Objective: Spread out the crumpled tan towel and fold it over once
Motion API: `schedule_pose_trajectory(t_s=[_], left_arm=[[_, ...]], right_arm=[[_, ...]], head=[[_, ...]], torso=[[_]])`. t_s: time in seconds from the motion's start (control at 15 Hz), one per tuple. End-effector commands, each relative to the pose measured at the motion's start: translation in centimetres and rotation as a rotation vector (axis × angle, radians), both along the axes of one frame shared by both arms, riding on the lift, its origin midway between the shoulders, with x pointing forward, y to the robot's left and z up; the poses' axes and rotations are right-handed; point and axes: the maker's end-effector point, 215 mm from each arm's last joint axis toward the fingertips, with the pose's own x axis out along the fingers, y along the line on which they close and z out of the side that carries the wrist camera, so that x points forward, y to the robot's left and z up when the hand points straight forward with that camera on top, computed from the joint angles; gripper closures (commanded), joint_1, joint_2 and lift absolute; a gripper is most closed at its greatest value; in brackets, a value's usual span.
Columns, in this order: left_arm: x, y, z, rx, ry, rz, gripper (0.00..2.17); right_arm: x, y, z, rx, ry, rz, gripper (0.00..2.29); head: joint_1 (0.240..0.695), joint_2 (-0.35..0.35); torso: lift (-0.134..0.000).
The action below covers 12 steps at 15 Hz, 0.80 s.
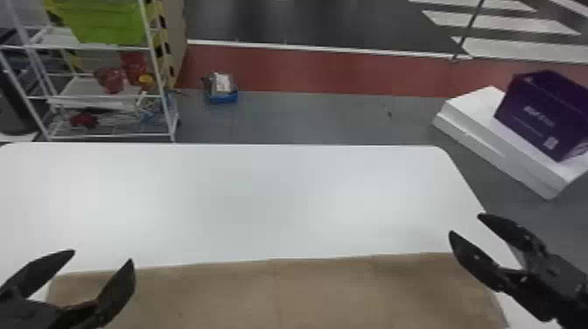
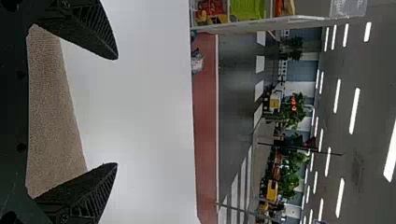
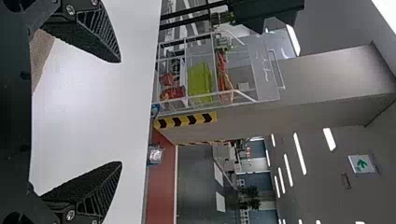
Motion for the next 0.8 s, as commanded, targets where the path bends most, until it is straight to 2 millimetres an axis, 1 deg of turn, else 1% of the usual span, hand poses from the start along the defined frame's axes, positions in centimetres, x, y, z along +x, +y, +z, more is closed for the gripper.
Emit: schedule_pose_trajectory(t_s=[0.0, 0.27, 0.4, 0.73], left_arm=[[0.0, -0.2, 0.0, -0.014, -0.004, -0.001, 0.08], [0.0, -0.2, 0.1, -0.018, -0.006, -0.007, 0.08], [0.1, -0.4, 0.0, -0.023, -0.003, -0.01, 0.09], [0.2, -0.2, -0.1, -0.036, 0.002, -0.011, 0.09]], right_arm=[[-0.2, -0.4, -0.5, 0.008, 0.037, -0.008, 0.11], [-0.6, -0.7, 1.1, -0.028, 0.024, -0.002, 0.11], [-0.9, -1.2, 1.1, -0.025, 0.035, -0.01, 0.11], [-1.4, -1.3, 1.5, -0.034, 0.035, -0.008, 0.11]], head=[[0.695, -0.127], [0.695, -0.137], [0.695, -0.142], [0.695, -0.153]], torso=[[-0.124], [-0.124], [-0.124], [-0.124]])
